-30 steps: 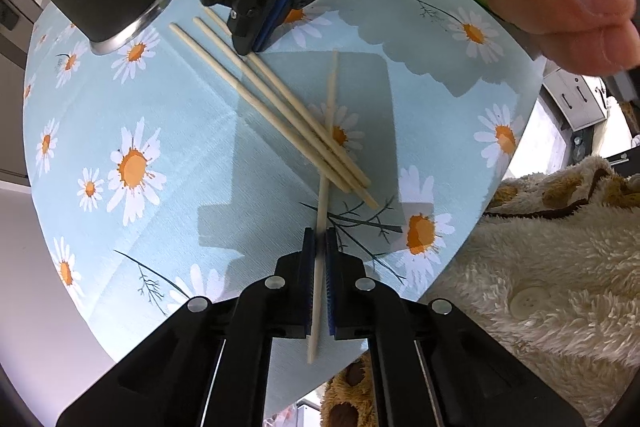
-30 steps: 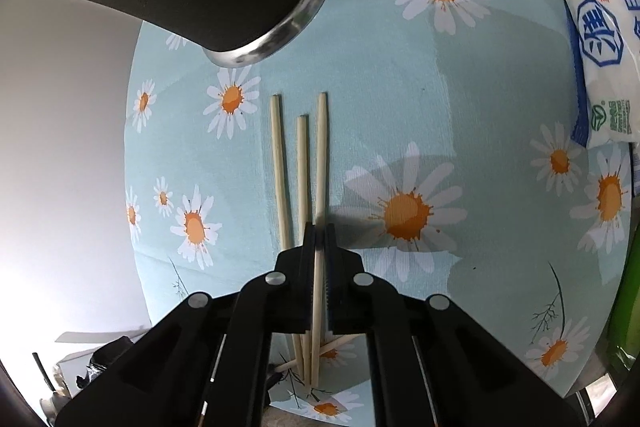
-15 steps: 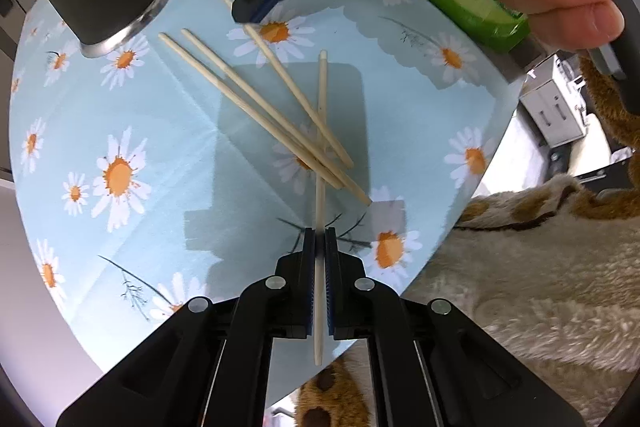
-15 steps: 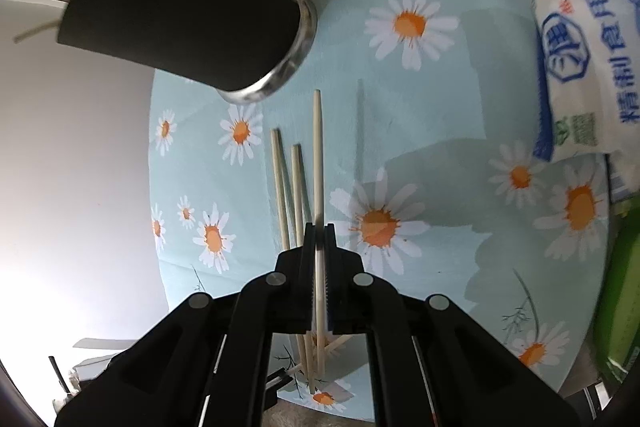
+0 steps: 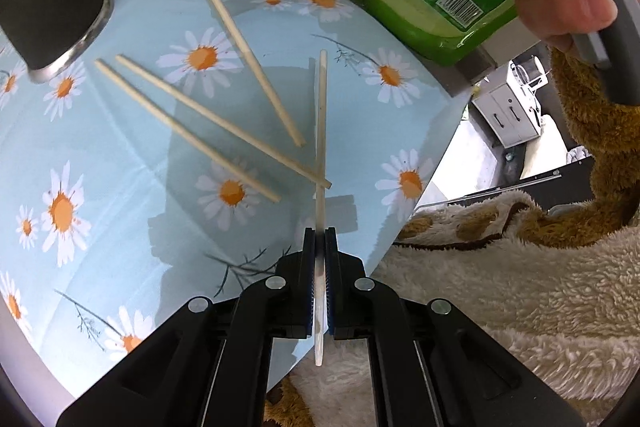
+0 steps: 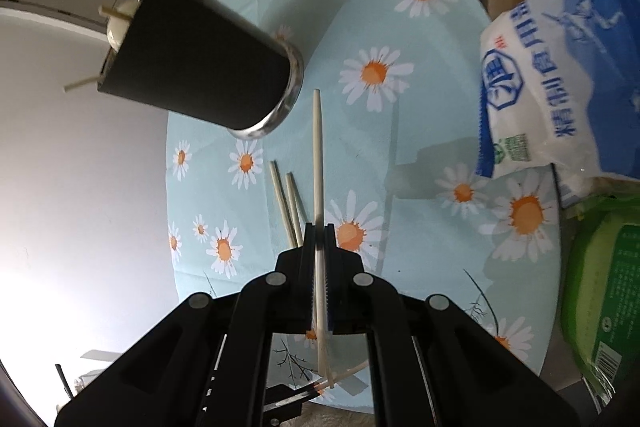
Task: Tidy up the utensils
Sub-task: 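Grasp a chopstick with the left gripper while the right gripper lifts its chopstick, then carry both chopsticks over the black holder and release them inside, then withdraw both grippers from the holder toward the remaining chopsticks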
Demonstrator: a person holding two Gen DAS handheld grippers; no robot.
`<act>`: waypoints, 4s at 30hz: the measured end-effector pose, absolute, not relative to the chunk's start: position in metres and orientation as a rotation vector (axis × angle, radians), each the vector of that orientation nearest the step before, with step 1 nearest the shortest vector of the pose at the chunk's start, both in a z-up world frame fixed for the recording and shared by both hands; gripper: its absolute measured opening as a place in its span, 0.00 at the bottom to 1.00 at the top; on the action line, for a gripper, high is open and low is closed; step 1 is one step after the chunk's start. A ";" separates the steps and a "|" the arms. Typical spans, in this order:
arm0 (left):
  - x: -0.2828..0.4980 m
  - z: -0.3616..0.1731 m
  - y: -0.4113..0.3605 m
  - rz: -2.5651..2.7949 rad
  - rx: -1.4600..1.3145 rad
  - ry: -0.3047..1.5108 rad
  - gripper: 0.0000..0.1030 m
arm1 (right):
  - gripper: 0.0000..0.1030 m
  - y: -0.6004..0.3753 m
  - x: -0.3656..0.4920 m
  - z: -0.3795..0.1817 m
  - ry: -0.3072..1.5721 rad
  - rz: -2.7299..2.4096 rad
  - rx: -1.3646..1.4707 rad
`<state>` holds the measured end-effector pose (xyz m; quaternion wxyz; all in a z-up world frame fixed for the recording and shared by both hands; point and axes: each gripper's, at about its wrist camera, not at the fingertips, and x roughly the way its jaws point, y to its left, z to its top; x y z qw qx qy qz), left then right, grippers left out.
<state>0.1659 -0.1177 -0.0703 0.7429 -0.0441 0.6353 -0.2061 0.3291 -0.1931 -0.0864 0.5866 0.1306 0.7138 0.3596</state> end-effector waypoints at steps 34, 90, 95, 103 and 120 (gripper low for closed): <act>0.146 -0.033 -0.021 -0.324 -0.263 1.232 0.03 | 0.05 -0.170 0.336 -0.010 1.459 0.877 0.281; 0.276 0.076 0.123 -0.218 -0.320 0.286 0.04 | 0.05 -0.107 0.371 0.080 0.615 0.926 0.385; 0.279 0.062 0.119 -0.210 -0.301 0.310 0.04 | 0.05 -0.097 0.363 0.071 0.609 0.916 0.337; 0.275 0.052 0.113 -0.202 -0.291 0.334 0.04 | 0.09 -0.095 0.355 0.061 0.639 0.915 0.322; 0.256 0.060 0.111 -0.174 -0.328 0.365 0.05 | 0.25 -0.127 0.346 0.074 0.654 0.883 0.376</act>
